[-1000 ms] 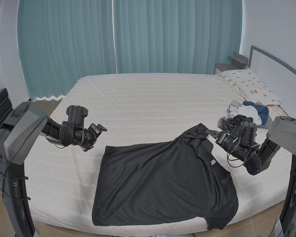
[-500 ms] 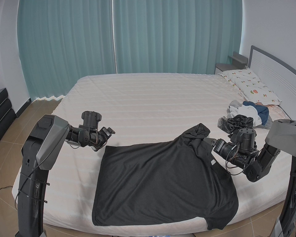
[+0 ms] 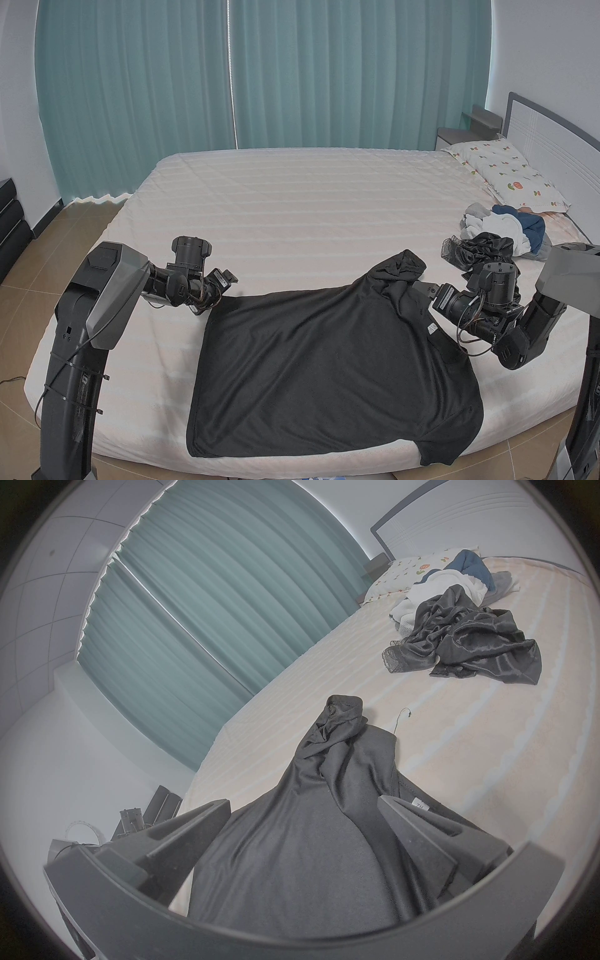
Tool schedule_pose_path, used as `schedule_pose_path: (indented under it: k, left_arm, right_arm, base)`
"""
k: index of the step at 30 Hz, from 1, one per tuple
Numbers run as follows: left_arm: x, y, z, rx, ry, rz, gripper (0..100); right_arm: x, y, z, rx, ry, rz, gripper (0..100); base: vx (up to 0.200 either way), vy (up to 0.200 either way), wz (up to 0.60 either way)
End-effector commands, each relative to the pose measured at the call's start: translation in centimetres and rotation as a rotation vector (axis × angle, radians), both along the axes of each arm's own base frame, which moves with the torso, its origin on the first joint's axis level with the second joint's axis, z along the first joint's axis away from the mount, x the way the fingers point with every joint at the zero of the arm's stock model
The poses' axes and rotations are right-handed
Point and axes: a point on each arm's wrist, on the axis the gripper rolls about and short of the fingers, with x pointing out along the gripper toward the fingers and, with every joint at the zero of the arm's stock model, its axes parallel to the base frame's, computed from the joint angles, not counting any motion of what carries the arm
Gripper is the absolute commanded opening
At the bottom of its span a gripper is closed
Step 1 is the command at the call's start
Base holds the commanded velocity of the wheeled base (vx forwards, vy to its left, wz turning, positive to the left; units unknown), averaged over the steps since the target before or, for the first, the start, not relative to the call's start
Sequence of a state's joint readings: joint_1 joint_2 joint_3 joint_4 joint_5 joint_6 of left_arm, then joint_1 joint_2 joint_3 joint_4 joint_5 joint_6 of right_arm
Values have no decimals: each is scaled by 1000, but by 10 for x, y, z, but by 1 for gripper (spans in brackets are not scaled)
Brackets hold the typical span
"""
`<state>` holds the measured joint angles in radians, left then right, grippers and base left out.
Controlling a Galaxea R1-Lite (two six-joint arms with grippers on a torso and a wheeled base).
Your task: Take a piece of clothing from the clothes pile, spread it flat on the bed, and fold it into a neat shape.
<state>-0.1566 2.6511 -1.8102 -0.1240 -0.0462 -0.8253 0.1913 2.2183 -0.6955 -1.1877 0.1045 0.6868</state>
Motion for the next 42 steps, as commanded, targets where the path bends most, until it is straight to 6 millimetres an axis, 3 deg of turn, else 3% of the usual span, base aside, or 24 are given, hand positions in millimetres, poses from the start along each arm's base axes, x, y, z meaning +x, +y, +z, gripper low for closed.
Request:
schedule_pose_path:
  k: [1,9,16,23,32,42]
  left_arm:
    - [1,0,-7,6,12,-5,0]
    - [7,-2,-12,21,50,-7,0]
    - [9,3,-6,44,28,125,0]
    - [12,28,-1,49,16,204,0]
    - [14,48,2,40,10,250,0]
    - [12,66,10,11,25,307,0]
  right_arm:
    - [2,-1,-7,-5,15,-3,100]
    - [5,-5,-19,-17,40,-11,100]
    - [7,-5,-18,-13,30,-12,100]
    - [14,-12,-21,-16,26,-34,100]
    - [48,-41,-48,-38,70,-111,100]
    - [93,-40,-56,-57,98,-110,100]
  base:
    - [0,0,0]
    - [0,0,0]
    - [0,0,0]
    - [0,0,0]
    - [0,0,0]
    - [0,0,0]
